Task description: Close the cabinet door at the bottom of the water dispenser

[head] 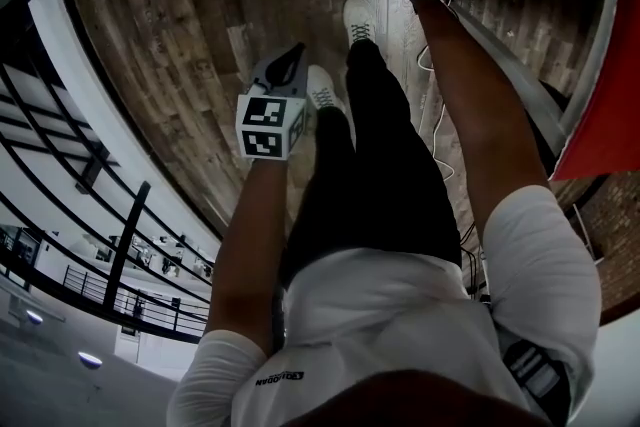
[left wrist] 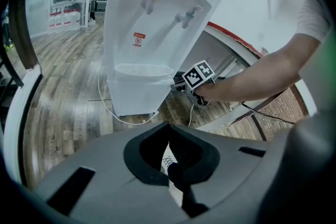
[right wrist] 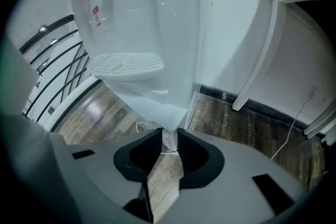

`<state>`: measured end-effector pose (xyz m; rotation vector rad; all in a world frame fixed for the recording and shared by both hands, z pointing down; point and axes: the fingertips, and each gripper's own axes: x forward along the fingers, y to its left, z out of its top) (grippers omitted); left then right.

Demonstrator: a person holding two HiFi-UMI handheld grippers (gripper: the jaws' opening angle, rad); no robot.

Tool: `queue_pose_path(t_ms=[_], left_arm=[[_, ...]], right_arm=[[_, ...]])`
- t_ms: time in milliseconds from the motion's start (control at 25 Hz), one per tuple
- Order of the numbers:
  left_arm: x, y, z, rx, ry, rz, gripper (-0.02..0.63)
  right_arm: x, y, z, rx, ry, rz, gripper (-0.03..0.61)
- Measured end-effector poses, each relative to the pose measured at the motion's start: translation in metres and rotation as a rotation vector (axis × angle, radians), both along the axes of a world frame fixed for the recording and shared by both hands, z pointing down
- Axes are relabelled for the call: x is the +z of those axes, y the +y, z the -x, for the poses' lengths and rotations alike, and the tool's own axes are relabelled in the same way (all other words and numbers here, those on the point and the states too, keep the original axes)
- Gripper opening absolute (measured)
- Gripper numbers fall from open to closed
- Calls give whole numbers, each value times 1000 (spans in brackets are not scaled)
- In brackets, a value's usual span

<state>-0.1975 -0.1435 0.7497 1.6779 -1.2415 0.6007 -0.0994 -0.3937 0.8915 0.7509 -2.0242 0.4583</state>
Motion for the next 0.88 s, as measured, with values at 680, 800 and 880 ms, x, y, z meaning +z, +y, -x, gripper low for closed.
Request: queue_pose_path(t_ms=[680,800,880], left_arm=[[4,1,-10,29,15,24,-8],[3,-2,-8,21,16,11,-8],[2,-1,-4,15,15,9,-8]], right_arm=[[3,-31,7,12,-5,-14,94],[1,-32,6,8,2,-16,94],[-1,-28,4,7,8,-15,92]])
